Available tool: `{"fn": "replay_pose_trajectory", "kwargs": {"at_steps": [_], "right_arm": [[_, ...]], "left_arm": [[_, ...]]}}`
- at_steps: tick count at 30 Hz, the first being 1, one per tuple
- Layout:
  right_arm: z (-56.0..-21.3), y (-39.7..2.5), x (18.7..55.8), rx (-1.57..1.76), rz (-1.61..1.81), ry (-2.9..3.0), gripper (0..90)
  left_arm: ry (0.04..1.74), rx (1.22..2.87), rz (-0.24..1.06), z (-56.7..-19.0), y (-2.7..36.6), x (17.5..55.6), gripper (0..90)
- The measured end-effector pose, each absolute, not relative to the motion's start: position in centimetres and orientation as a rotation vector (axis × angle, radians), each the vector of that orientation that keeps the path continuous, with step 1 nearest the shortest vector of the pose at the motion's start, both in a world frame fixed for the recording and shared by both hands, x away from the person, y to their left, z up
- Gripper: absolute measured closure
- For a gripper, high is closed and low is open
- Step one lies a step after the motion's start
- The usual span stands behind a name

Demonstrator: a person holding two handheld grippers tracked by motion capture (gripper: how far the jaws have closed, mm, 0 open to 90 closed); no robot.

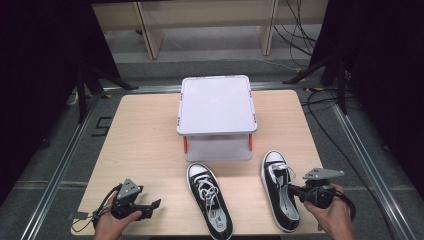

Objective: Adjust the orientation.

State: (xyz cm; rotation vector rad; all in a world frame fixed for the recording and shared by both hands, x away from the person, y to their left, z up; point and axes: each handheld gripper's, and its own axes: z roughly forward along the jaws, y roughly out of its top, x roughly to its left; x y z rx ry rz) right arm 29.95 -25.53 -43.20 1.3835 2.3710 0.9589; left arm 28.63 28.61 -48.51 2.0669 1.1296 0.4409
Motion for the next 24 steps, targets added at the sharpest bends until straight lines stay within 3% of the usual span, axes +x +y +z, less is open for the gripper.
{"fn": "replay_pose_trajectory", "kwargs": {"at_steps": [2,5,6,7,8,9,10,13,24], "right_arm": [[-43.0,-25.7,29.8,1.396,0.953,2.360,90.0],[-41.9,-26.2,29.5,1.325,0.988,2.308,82.1],[-41.6,-26.3,29.3,1.336,0.999,2.287,78.1],[-41.2,-26.6,29.1,1.341,1.010,2.254,68.0],[-41.2,-26.6,29.1,1.341,1.010,2.254,68.0],[-40.9,-26.7,28.8,1.341,1.036,2.232,58.0],[-40.8,-26.6,28.6,1.345,1.042,2.234,55.3],[-40.5,-26.2,28.3,1.328,1.062,2.240,52.4],[-40.8,-24.7,28.6,1.354,0.909,2.332,55.3]], "left_arm": [[1.133,2.057,0.438,-48.5,28.6,28.6,15.6],[1.133,2.058,0.440,-48.6,28.6,28.7,15.6],[1.131,2.063,0.440,-48.6,28.6,28.6,15.6],[1.129,2.065,0.440,-48.5,28.6,28.6,15.6],[1.134,2.062,0.440,-48.5,28.6,28.6,15.6],[1.134,2.060,0.439,-48.5,28.6,28.6,15.6],[1.136,2.057,0.441,-48.6,28.6,28.7,15.6],[1.134,2.061,0.442,-48.6,28.6,28.6,15.6],[1.136,2.063,0.445,-48.5,28.6,28.7,15.6]]}}
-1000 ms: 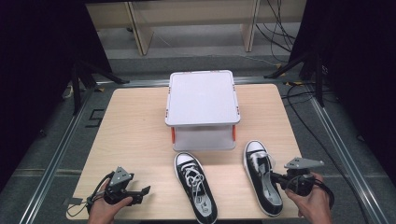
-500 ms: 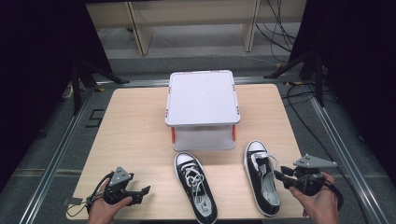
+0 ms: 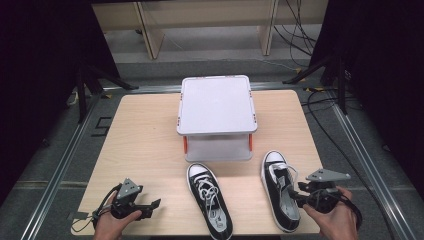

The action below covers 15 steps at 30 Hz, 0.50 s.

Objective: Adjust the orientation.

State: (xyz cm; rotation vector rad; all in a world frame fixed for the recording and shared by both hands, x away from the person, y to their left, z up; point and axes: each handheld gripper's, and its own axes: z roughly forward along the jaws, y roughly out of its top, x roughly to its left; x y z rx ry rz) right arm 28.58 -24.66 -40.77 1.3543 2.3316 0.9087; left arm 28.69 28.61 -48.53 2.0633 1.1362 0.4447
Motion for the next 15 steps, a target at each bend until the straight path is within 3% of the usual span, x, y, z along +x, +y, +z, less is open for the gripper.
{"fn": "replay_pose_trajectory", "kwargs": {"at_steps": [15], "right_arm": [[-40.4,-23.0,31.3,1.411,0.658,2.495,63.6]], "left_arm": [[1.140,2.056,0.438,-48.6,28.6,28.7,15.7]]}}
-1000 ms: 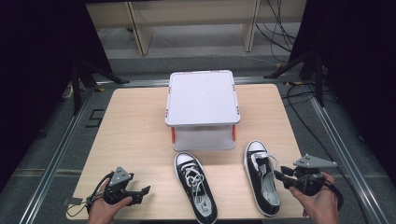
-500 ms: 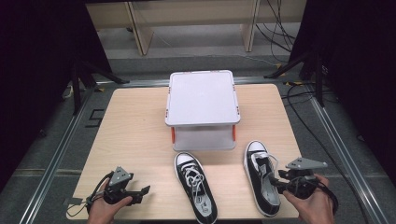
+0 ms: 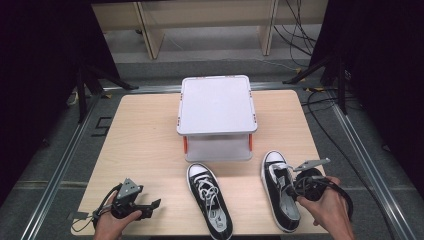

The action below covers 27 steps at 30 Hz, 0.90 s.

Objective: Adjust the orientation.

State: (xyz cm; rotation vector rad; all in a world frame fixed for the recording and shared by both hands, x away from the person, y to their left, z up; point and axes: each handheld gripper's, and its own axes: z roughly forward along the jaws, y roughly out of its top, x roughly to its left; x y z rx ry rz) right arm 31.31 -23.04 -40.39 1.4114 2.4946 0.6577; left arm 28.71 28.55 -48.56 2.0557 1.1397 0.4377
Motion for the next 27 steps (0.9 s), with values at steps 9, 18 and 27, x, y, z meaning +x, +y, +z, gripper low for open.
{"fn": "replay_pose_trajectory", "kwargs": {"at_steps": [9,18,27], "right_arm": [[-40.3,-22.8,32.4,1.421,0.543,2.539,60.0],[-41.0,-22.5,33.2,1.381,0.522,2.575,67.0],[-41.5,-23.2,33.7,1.418,0.508,2.576,76.3]], "left_arm": [[1.138,2.061,0.446,-48.5,28.6,28.7,15.7],[1.144,2.055,0.438,-48.6,28.5,28.7,15.7],[1.147,2.060,0.430,-48.6,28.5,28.9,15.8]]}}
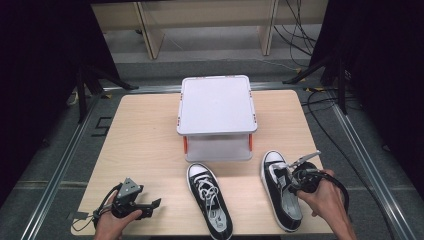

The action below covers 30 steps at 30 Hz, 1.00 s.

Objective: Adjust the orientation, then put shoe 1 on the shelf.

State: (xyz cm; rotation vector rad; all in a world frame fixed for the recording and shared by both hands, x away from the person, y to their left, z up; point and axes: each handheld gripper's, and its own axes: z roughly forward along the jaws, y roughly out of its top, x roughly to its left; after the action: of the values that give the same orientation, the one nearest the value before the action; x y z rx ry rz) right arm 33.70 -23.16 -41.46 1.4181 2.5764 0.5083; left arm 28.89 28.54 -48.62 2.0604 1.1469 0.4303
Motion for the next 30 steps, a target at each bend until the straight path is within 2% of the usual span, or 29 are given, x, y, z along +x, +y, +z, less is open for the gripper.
{"fn": "replay_pose_trajectory", "kwargs": {"at_steps": [11,20,30], "right_arm": [[-41.2,-23.9,34.9,1.443,0.476,2.623,87.2],[-40.5,-24.5,36.4,1.355,0.495,2.713,88.0],[-37.8,-22.9,37.8,1.257,0.454,2.831,88.1]], "left_arm": [[1.140,2.050,0.427,-48.6,28.5,28.9,16.0],[1.139,2.058,0.430,-48.6,28.5,29.1,16.0],[1.143,2.047,0.432,-48.5,28.6,29.0,16.1]]}}
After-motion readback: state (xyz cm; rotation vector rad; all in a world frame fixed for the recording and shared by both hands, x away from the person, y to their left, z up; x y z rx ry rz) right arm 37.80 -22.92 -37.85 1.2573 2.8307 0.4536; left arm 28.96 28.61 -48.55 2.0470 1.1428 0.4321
